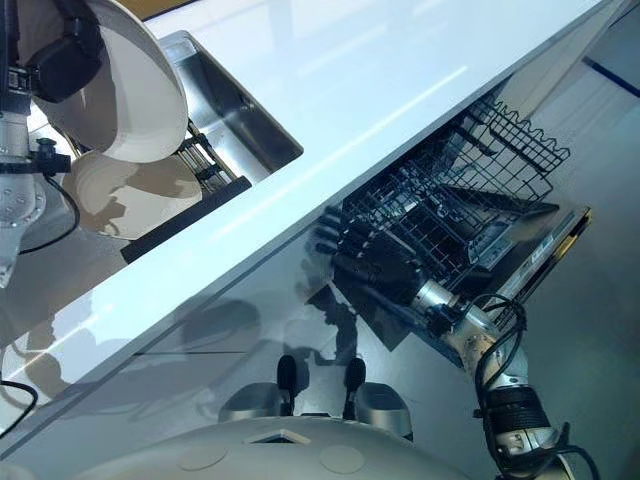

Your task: Pick up plates and place into dishwasher.

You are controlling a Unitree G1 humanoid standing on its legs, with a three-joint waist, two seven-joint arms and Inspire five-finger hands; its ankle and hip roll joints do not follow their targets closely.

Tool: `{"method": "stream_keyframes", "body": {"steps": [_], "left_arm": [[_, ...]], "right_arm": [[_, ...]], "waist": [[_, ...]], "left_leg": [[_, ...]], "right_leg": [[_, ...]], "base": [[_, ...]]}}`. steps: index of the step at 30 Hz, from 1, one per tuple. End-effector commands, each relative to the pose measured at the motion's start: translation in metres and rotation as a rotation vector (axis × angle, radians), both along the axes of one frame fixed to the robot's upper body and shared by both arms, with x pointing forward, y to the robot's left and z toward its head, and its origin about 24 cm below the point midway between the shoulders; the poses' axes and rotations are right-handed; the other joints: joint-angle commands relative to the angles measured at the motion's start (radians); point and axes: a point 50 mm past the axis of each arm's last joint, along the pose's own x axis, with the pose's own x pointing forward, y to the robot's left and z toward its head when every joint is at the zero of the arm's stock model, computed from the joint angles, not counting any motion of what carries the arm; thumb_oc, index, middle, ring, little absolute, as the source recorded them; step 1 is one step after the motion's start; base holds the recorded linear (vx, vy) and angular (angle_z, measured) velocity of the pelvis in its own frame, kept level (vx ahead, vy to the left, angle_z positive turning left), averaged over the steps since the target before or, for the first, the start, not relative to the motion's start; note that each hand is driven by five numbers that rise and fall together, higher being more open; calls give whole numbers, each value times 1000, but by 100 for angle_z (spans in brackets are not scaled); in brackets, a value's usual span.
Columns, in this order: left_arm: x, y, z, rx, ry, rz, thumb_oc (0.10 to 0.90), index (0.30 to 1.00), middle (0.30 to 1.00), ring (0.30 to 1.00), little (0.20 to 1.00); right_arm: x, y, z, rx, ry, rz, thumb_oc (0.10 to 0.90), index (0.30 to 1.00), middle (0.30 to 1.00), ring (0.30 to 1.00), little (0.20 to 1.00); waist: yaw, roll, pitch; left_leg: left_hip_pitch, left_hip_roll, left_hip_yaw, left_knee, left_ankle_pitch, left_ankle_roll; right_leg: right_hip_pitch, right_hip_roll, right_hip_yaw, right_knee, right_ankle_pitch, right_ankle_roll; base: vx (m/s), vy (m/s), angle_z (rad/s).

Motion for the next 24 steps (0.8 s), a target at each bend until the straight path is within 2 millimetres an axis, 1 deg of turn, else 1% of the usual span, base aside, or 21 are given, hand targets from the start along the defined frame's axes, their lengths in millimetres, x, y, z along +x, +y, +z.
{"method": "stream_keyframes", "body": {"steps": [1,2,3,4,5,7,9,10,11,12,14,16,17,19,21,23,24], "left_arm": [[-20,1,14,-10,-261,14,100,300,300,300,200],[-21,0,11,-9,-272,25,100,300,300,300,200],[-22,-1,8,-15,-278,36,100,300,300,300,200],[-24,-4,5,-31,-298,37,100,300,300,300,200],[-24,-5,4,-31,-299,39,100,300,300,300,200],[-22,-9,2,-32,-304,35,100,300,300,300,200],[-21,-14,4,-45,-316,26,100,300,300,300,200],[-21,-14,5,-50,-316,23,100,300,300,300,200],[-19,-17,8,-66,-317,5,100,300,300,300,200],[-18,-20,9,-75,-317,-4,100,300,300,300,200],[-18,-21,9,-89,-315,-17,100,300,300,300,200],[-15,-25,7,-112,-299,-30,100,300,300,300,200],[-13,-28,3,-132,-280,-48,100,300,300,300,200],[-9,-35,-2,-142,-256,-60,100,300,300,300,200],[-4,-41,-6,-150,-237,-68,100,300,300,300,200],[-1,-44,-8,-153,-233,-70,100,300,300,300,200],[3,-49,-10,-159,-234,-67,100,300,300,300,200]], "right_arm": [[5,-37,108,-286,-683,-474,800,900,900,900,900],[-1,-44,122,-385,-796,-610,800,900,900,900,900],[-7,-48,134,-467,-903,-701,800,900,900,900,900],[-16,-51,153,-506,-1029,-796,800,900,900,900,900],[-17,-52,156,-506,-1044,-801,800,900,900,900,900],[-19,-47,169,-539,-1124,-828,800,900,900,900,900],[-19,-41,184,-566,-1198,-825,800,900,900,900,900],[-19,-40,186,-569,-1209,-825,800,900,900,900,900],[-18,-35,197,-587,-1260,-806,800,900,900,900,900],[-18,-32,202,-590,-1274,-775,800,900,900,900,900],[-16,-28,206,-581,-1273,-722,800,900,900,900,900],[-10,-20,207,-540,-1220,-584,800,900,900,900,900],[-3,-12,204,-520,-1163,-478,800,900,900,900,900],[6,1,196,-487,-1081,-344,800,900,900,900,900],[15,14,187,-442,-997,-253,800,900,900,900,900],[20,22,181,-404,-950,-210,800,900,900,900,900],[25,31,176,-374,-924,-191,800,900,900,900,900]], "waist": [[-33,62,-167],[-37,67,-172],[-41,70,-176],[-47,79,-181],[-47,81,-182],[-50,85,-185],[-53,88,-185],[-53,88,-185],[-53,88,-188],[-53,87,-189],[-51,86,-189],[-49,82,-191],[-45,78,-192],[-42,74,-194],[-38,70,-196],[-36,68,-198],[-32,66,-200]], "left_leg": [[-24,-49,27,2,-64,33],[-24,-50,28,2,-64,32],[-23,-50,30,1,-65,31],[-21,-51,31,2,-66,30],[-20,-51,31,2,-66,29],[-17,-52,28,4,-69,27],[-14,-53,24,4,-70,26],[-13,-53,24,4,-70,26],[-10,-53,20,4,-72,24],[-10,-53,18,5,-71,24],[-10,-54,12,6,-71,23],[-9,-55,6,6,-72,23],[-8,-57,1,6,-73,22],[-6,-60,-7,4,-73,22],[-6,-61,-11,1,-73,23],[-7,-62,-14,1,-73,23],[-9,-62,-14,1,-73,23]], "right_leg": [[-61,41,-25,142,-126,25],[-60,43,-19,140,-130,22],[-59,45,-15,139,-132,20],[-56,50,-6,139,-137,16],[-56,50,-5,139,-138,16],[-55,55,6,145,-143,13],[-54,59,15,150,-148,9],[-54,59,16,152,-149,9],[-53,60,19,160,-152,7],[-55,59,19,167,-153,7],[-57,58,19,176,-156,6],[-60,55,19,188,-159,5],[-63,53,18,190,-158,5],[-62,52,16,188,-157,3],[-59,52,14,180,-156,2],[-56,52,11,170,-152,2],[-53,52,8,160,-147,3]], "base": [[-52,-6,-1],[-49,0,-1],[-44,7,-3],[-30,5,-5],[-28,1,-7],[-26,-6,-5],[-19,-5,-4],[-5,4,-6],[-5,2,-7],[-5,2,-7],[-2,-2,-2],[0,0,0],[0,0,0],[12,9,6],[18,10,12],[13,2,7],[15,1,4]]}}
